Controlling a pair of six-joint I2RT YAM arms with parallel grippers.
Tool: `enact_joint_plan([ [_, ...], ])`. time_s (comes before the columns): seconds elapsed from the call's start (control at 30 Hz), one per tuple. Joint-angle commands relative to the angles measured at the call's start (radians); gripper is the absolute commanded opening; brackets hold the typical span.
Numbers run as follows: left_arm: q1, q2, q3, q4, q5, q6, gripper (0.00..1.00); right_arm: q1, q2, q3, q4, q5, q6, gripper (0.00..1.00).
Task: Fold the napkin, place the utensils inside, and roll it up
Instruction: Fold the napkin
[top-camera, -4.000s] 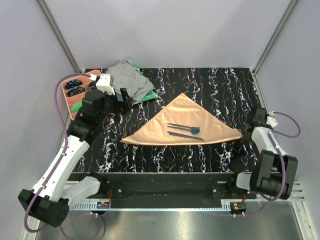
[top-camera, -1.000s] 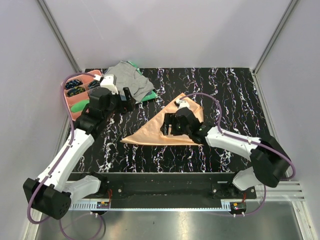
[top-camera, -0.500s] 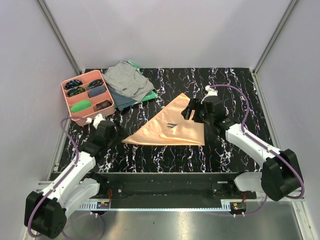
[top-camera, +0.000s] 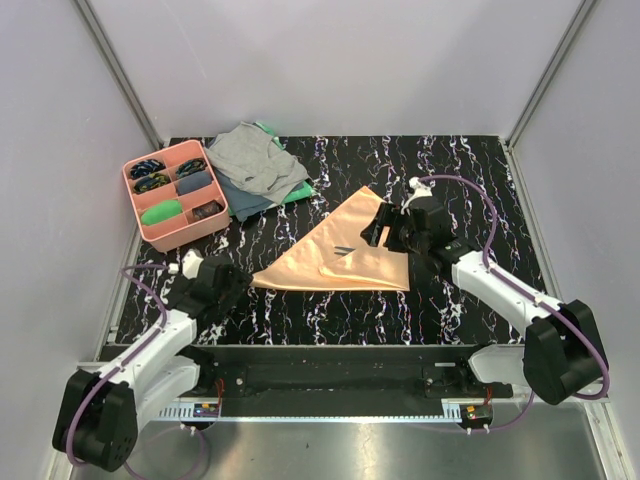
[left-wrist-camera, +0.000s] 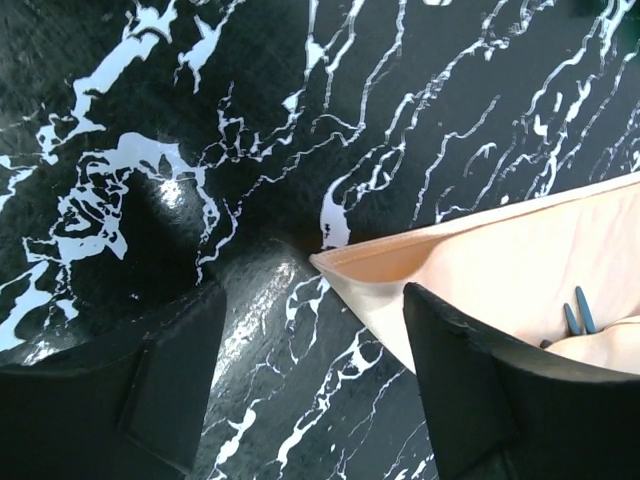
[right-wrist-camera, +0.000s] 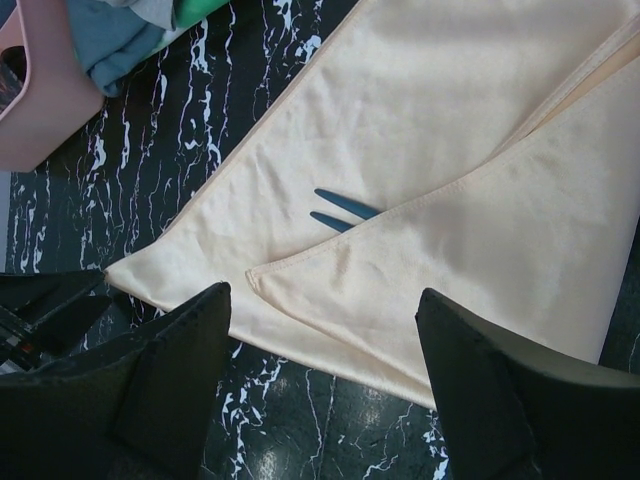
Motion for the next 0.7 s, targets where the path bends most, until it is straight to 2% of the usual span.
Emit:
enact_joint_plan([
  [0.0, 0.018, 0.034, -0.024, 0.138, 0.032, -0.034, 0.69, -0.006, -0.034, -0.020, 0.008, -0.011, 0.009, 0.84],
  [0.67, 0.037, 0.090, -0.061, 0.203, 0.067, -0.031, 0.38, -0.006, -0.041, -0.057, 0.003, 0.007, 0.015, 0.84],
])
